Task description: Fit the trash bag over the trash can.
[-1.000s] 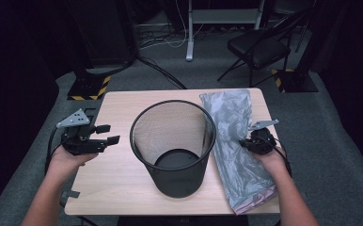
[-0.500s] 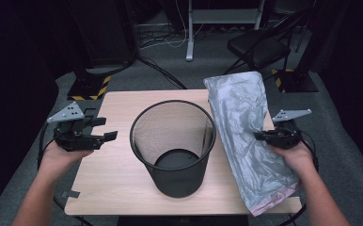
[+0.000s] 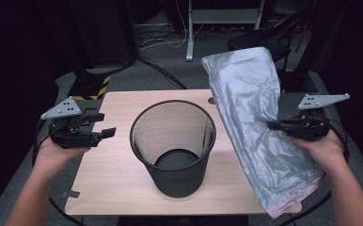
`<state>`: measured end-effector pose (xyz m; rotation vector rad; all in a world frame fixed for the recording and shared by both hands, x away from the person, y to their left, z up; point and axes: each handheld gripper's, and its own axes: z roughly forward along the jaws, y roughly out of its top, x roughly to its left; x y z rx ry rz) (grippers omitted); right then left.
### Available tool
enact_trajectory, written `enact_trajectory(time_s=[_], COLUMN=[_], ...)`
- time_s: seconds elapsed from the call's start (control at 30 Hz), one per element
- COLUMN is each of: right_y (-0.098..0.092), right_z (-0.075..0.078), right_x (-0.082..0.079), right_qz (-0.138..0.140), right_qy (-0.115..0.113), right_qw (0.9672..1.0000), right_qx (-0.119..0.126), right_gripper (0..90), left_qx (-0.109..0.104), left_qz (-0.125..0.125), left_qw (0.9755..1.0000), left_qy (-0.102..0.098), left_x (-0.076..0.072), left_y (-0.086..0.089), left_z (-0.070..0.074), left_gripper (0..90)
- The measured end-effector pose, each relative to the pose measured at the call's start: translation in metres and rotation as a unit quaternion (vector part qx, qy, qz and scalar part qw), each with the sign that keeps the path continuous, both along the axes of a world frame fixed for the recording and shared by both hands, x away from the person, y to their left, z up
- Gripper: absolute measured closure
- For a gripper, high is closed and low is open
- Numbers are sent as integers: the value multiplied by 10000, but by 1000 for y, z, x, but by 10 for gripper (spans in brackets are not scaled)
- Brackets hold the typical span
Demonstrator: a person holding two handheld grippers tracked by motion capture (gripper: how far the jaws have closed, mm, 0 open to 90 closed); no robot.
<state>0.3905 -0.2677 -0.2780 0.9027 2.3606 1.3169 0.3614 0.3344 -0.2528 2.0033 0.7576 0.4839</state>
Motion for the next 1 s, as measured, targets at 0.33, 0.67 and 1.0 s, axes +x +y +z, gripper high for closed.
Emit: enact_trajectory(time_s=[0.33, 0.67, 1.0], right_y=[14, 58, 110], right_z=[36, 35, 37], right_x=[-13, -15, -3], right_qz=[514, 1172, 1738], right_qy=[-318, -324, -407], right_qw=[9976, 9917, 9832], right_qx=[351, 423, 387], right_gripper=[850, 850, 850], left_qx=[-177, -52, -22], left_qz=[48, 106, 124], left_qw=[9998, 9999, 9998], left_qy=[-5, -68, -119], left_x=[-3, -5, -1], left_y=[1, -1, -2], left_z=[11, 11, 18], left_gripper=[294, 284, 273])
